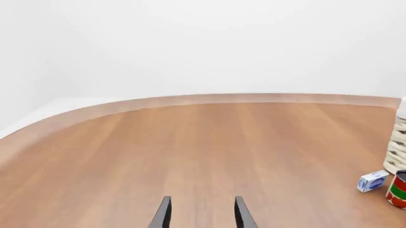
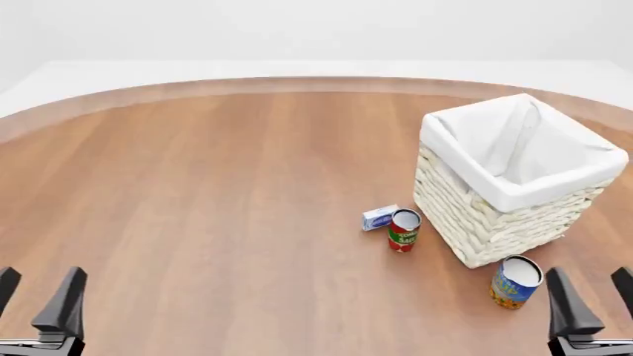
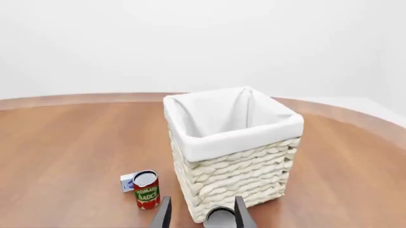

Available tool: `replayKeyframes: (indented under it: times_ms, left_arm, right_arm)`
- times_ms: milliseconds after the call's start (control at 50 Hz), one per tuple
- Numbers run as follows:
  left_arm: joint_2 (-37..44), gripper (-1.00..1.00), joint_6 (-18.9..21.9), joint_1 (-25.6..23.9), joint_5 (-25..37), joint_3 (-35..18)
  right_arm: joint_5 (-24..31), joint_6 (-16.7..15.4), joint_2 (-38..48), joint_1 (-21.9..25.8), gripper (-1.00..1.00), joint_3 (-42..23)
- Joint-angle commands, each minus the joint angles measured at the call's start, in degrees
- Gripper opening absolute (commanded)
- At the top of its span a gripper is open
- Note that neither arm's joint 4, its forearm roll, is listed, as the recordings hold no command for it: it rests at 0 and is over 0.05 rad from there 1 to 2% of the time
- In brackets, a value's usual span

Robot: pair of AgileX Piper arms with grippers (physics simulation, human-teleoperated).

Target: Pick up the ketchup, and put it in the basket.

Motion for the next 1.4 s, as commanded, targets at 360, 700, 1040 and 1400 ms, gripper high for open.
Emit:
replayKeyframes:
  times_ms: [360, 700, 1040, 1400]
  left_arm:
    - [0.0, 1.0, 0.0, 0.0, 0.0, 0.0]
    - [0.0, 1.0, 0.0, 0.0, 0.0, 0.0]
    - [0.0, 1.0, 0.0, 0.0, 0.0, 0.0]
    - [0.0, 1.0, 0.0, 0.0, 0.0, 0.0]
  right_arm:
    - [-1.9, -1.0, 3.7, 0.0, 1.0, 0.0]
    - [-5.0, -4.4, 8.7, 6.0, 1.0, -2.1]
    - [-12.8, -5.3, 21.0, 17.2, 1.0, -6.9]
    - [-24.3, -5.0, 39.8, 29.5, 1.0, -11.9]
